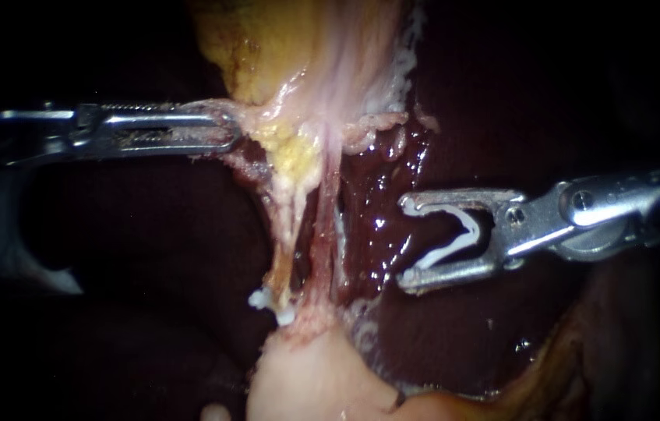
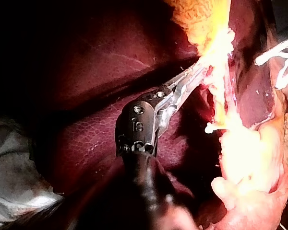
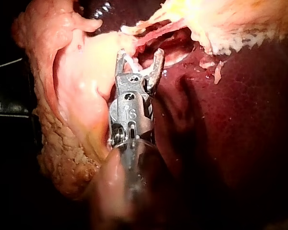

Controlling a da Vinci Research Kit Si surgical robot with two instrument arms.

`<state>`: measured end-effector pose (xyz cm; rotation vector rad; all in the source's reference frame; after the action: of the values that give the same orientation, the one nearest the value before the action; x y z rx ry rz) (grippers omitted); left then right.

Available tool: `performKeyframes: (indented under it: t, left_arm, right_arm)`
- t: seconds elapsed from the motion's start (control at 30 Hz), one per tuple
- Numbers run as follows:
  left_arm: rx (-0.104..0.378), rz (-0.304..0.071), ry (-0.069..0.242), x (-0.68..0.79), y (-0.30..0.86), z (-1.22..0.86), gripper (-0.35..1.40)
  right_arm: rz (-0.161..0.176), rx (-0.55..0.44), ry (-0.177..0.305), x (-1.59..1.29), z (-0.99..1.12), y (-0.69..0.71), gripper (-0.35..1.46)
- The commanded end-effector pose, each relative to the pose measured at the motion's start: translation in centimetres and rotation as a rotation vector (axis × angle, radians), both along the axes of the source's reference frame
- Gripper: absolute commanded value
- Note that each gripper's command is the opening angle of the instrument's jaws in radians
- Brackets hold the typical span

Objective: Clipping second clip left tube

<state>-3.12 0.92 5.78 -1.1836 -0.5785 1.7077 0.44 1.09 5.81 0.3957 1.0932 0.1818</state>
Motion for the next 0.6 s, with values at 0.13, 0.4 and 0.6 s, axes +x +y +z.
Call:
performKeyframes:
  t: [0.13, 0.4, 0.6]
  left_arm:
    - [0.013, 0.007, -0.009, 0.14, 0.11, -0.2, -0.35]
    - [0.023, -0.033, -0.018, 0.45, 0.34, -0.66, -0.35]
    - [0.021, -0.033, -0.018, 0.47, 0.31, -0.65, -0.35]
  right_arm:
    - [0.0, 0.0, 0.0, 0.0, 0.0, 0.0, 0.5]
    - [-0.002, 0.001, 0.002, 0.0, 0.0, -0.01, 0.5]
    - [-0.015, 0.008, 0.012, 0.12, -0.03, -0.08, 0.5]
